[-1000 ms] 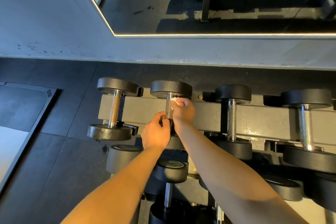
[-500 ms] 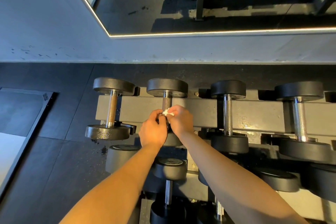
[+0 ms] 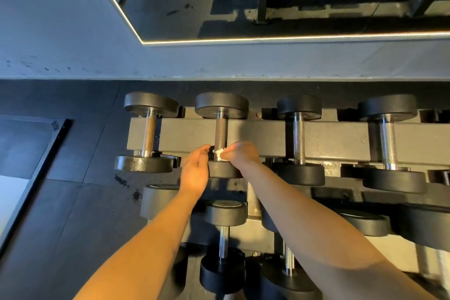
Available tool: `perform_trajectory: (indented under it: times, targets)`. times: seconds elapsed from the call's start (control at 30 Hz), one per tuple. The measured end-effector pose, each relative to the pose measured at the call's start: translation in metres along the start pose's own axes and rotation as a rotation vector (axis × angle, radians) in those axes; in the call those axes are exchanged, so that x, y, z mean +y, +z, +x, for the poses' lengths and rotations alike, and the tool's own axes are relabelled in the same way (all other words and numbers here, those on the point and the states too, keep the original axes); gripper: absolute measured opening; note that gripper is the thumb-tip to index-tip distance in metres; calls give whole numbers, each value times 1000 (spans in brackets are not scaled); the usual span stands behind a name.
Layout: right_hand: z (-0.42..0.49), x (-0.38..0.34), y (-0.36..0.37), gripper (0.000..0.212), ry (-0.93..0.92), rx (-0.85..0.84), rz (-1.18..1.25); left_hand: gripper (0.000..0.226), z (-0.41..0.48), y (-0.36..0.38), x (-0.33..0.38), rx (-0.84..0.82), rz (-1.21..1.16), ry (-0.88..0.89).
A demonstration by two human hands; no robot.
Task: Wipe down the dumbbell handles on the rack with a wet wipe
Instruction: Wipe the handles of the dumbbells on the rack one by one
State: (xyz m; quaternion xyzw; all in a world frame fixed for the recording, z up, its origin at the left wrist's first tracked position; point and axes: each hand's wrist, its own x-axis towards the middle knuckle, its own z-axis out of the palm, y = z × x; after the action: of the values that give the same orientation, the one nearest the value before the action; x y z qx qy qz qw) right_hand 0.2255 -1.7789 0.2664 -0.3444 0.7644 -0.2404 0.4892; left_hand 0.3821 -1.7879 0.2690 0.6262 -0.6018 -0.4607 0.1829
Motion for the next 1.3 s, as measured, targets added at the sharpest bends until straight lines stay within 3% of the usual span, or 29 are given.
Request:
perform_trajectory:
  times: [0.37,0.53,0.7,0.93,1.1,1.2,1.3]
  targets:
    - [-8,-9,16,21,-111,134,251,15,27,-17,29,-202,123,21]
    - [-4,-8,18,28,-116,212,222,16,37,-9,37,-22,137,-100]
    - [-4,-7,26,25,-48,308,133,36,42,-5,45,-194,203,-215]
    - [1,-11,22,27,-84,304,308,9,43,-13,43,-170,201,-266]
    - [9,-11,23,26,-174,362,276,16,50,-19,53,-53,14,-88]
    - [12,-11,26,27,-150,402,282,21,67,-8,67,73,97,137]
    - [14,-10,27,25,-135,420,294,20,76,7,72,143,157,182]
